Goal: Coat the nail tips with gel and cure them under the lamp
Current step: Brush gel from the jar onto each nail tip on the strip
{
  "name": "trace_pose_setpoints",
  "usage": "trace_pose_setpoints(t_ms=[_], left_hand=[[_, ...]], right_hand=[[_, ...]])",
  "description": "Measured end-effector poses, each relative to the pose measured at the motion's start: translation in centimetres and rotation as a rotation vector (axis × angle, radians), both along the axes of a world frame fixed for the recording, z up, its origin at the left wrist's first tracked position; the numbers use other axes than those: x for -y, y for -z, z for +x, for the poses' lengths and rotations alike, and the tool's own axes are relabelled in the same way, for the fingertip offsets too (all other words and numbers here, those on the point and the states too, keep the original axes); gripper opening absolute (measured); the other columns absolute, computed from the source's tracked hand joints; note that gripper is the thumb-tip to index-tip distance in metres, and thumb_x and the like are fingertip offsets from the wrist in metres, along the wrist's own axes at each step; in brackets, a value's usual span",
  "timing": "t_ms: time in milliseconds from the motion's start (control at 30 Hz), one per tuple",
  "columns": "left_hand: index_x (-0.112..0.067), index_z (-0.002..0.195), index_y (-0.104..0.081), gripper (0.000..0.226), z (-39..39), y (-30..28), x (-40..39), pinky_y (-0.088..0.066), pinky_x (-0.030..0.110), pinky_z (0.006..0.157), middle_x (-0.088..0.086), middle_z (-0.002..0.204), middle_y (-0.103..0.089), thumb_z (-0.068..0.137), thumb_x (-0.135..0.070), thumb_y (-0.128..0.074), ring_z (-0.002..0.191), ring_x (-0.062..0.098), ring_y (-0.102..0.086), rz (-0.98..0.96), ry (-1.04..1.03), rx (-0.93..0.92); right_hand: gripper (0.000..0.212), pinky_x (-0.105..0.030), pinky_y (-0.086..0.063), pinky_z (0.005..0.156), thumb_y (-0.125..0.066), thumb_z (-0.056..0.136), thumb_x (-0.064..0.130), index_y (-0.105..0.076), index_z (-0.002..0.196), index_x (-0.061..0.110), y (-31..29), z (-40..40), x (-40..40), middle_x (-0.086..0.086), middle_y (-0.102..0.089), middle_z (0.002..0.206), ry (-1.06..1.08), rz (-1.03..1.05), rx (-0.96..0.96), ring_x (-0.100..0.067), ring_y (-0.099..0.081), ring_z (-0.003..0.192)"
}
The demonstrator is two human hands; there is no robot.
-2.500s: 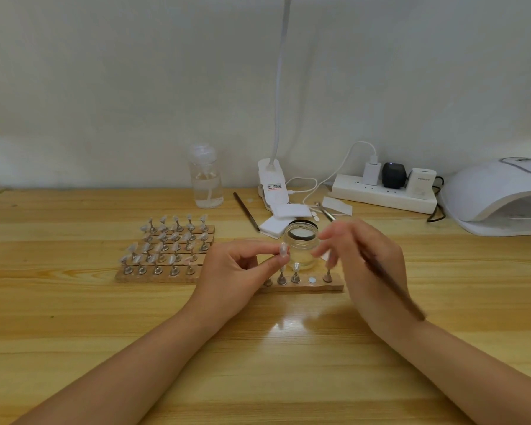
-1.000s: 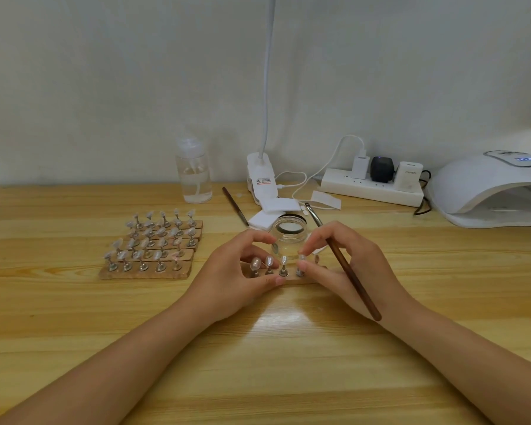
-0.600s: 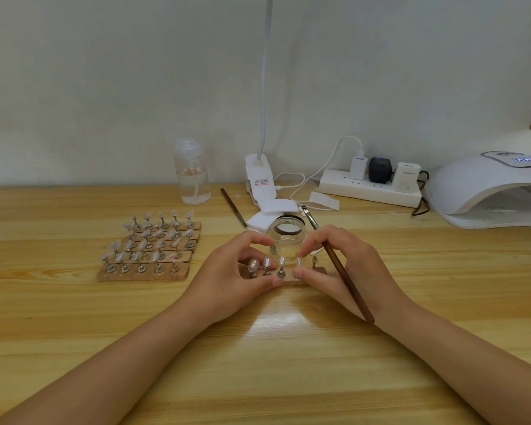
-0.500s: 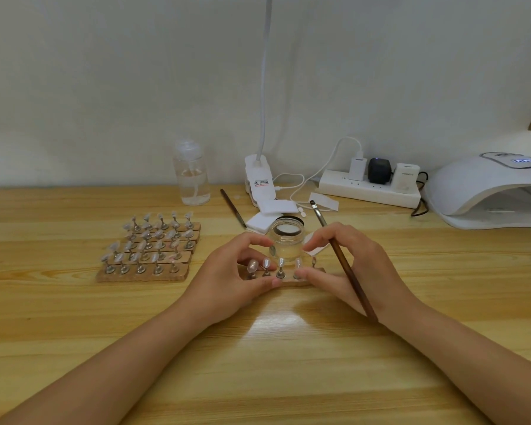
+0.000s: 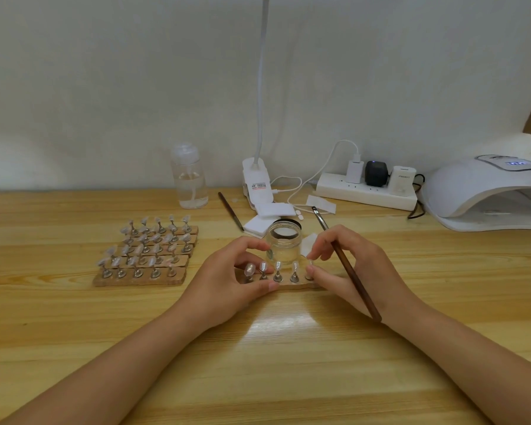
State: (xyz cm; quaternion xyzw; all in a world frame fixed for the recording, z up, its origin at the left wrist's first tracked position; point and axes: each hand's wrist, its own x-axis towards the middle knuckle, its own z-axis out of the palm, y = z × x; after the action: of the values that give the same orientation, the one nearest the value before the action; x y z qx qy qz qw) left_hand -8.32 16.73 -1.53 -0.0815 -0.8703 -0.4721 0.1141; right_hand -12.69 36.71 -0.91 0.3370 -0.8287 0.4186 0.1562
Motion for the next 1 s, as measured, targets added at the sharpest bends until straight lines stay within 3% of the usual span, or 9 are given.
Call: trace_pose_setpoints(t_ms=[333, 567, 767, 867, 933, 1000], left_hand=[[-0.037, 0.098, -0.053, 0.042, -0.1, 0.1, 0.0, -0.034, 0.000, 0.068, -0.010, 0.083, -0.068, 0.069, -0.019, -0.078, 0.080, -0.013, -0.055, -0.021, -0.002, -0.001], [-0.040, 0.096, -0.051, 0.042, 0.0, 0.1, 0.1, -0.035, 0.000, 0.070, -0.011, 0.084, -0.068, 0.070, -0.019, -0.077, 0.085, -0.012, -0.055, -0.036, 0.010, -0.028], [-0.041, 0.097, -0.053, 0.039, 0.2, 0.2, -0.1, -0.038, 0.003, 0.074, -0.016, 0.089, -0.063, 0.067, -0.032, -0.076, 0.090, -0.005, -0.055, -0.063, -0.005, -0.124], [-0.044, 0.098, -0.054, 0.036, 0.5, -0.1, -0.3, -0.041, 0.023, 0.087, -0.023, 0.095, -0.060, 0.067, -0.052, -0.071, 0.093, -0.004, -0.054, -0.119, -0.010, -0.293], [-0.041, 0.101, -0.058, 0.031, 0.6, -0.2, -0.5, -0.042, 0.037, 0.089, -0.021, 0.099, -0.060, 0.072, -0.051, -0.064, 0.097, -0.002, -0.054, -0.171, 0.005, -0.396], [-0.031, 0.101, -0.065, 0.030, 0.7, -0.2, -0.7, -0.042, 0.042, 0.086, -0.016, 0.099, -0.062, 0.076, -0.045, -0.059, 0.098, 0.002, -0.055, -0.206, 0.025, -0.464]], right_hand=[[0.028, -0.013, -0.044, 0.075, -0.076, 0.073, 0.010, -0.055, 0.086, 0.025, 0.0, -0.3, -0.1, 0.006, -0.064, 0.079, -0.037, -0.055, 0.094, -0.004, -0.057, 0.078], [0.028, -0.004, -0.040, 0.071, -0.074, 0.074, 0.007, -0.054, 0.084, 0.023, -0.1, -0.9, -0.3, 0.006, -0.065, 0.077, 0.027, -0.205, 0.144, 0.000, -0.059, 0.074], [0.032, -0.008, -0.042, 0.076, -0.075, 0.072, 0.009, -0.052, 0.085, 0.027, -0.2, -0.1, 0.4, 0.007, -0.064, 0.080, 0.080, -0.274, 0.036, -0.004, -0.059, 0.078], [0.031, -0.013, -0.044, 0.077, -0.077, 0.071, 0.006, -0.055, 0.086, 0.022, -0.3, 0.6, 1.0, 0.006, -0.062, 0.082, 0.054, -0.266, -0.078, -0.005, -0.057, 0.080], [0.026, -0.013, -0.043, 0.076, -0.077, 0.071, 0.007, -0.058, 0.087, 0.014, -0.3, 1.1, 1.4, 0.003, -0.061, 0.081, 0.028, -0.241, -0.159, -0.007, -0.056, 0.080], [0.022, -0.016, -0.045, 0.076, -0.074, 0.072, 0.014, -0.059, 0.088, 0.011, -0.2, 1.7, 1.8, 0.001, -0.062, 0.082, -0.006, -0.233, -0.193, -0.009, -0.057, 0.079]])
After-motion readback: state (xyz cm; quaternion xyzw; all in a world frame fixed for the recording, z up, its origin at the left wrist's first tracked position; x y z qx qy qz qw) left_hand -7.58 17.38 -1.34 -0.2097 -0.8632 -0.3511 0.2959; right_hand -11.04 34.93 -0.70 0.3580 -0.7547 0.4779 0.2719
